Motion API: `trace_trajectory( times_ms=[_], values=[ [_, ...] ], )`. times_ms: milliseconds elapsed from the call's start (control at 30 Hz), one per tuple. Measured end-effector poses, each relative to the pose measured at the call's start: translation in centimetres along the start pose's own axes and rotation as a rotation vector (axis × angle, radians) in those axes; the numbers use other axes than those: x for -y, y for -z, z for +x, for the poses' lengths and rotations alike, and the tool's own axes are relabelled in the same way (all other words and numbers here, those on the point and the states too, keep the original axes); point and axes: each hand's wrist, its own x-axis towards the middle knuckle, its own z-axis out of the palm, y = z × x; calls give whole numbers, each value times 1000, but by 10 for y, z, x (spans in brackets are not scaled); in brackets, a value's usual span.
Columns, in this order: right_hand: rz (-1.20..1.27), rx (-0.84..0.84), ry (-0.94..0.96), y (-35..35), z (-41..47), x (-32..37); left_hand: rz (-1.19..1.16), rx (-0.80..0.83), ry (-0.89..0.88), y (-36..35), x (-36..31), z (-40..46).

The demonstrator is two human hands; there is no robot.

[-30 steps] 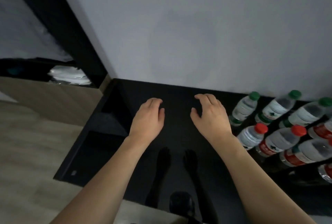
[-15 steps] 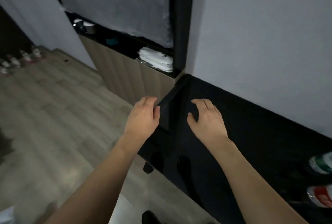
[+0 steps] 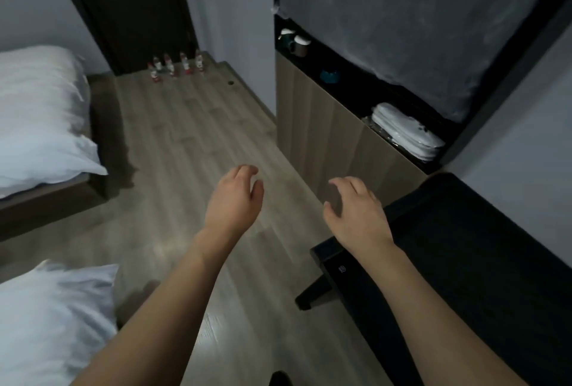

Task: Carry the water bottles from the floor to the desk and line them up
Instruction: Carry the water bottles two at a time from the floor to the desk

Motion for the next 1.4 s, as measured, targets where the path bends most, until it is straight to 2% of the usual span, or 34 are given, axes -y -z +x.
trace_trajectory(
  times_ms=[133, 433, 767, 933, 1167, 1400],
  values=[
    [12, 42, 66, -10, 24, 27, 4, -70, 70, 16, 27, 3],
    [42, 128, 184, -36, 100, 66, 65, -94, 191, 32, 75, 38],
    [133, 90, 234, -49, 233, 81, 143, -198, 180, 42, 93, 163],
    [146, 103, 236, -69, 284, 94, 170, -179, 186, 37, 114, 212],
    [146, 150, 225, -116, 361, 146, 163, -145, 207, 44, 183, 285],
    [114, 173, 255, -156, 452, 241, 158, -167, 228, 91, 279, 367]
  ],
)
